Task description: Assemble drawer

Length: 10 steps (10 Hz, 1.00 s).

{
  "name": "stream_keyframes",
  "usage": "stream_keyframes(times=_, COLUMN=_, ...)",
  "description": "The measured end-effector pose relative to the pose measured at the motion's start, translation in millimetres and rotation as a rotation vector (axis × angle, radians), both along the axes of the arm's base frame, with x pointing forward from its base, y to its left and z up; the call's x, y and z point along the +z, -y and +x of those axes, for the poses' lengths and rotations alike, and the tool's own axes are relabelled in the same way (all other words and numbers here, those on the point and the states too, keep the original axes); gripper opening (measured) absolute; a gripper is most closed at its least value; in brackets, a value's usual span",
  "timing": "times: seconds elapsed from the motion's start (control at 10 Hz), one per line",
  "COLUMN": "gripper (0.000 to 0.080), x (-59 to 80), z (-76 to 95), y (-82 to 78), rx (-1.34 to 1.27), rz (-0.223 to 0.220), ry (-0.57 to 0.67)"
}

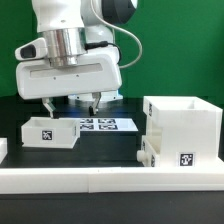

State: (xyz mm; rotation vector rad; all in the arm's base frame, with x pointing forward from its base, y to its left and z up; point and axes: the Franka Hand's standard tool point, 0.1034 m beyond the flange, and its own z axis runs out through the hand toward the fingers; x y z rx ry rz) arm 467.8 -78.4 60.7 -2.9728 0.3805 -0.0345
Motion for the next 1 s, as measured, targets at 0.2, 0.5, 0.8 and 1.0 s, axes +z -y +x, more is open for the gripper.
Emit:
stream_keyframes(times=0.2, gripper=0.0649, x=-5.5, z=-15.1, y=1.1, rx=0.002, rz=-0.011, ry=-0.001)
stream_keyframes(times=0.5, gripper=0.0649, x=-22.0, z=-44.8, y=-2.4, rx=0.004, rz=-0.041, ry=0.012)
stream_keyframes(times=0.8, gripper=0.0649, x=-41.4, z=-50.2, y=-7.1, rx=0.025, rz=-0.051, ry=0.024)
stream_keyframes(times=1.0, gripper=0.0649, x=-51.1, z=-52.3, y=-14.8, rx=0.057, rz=-0.05, ry=0.022)
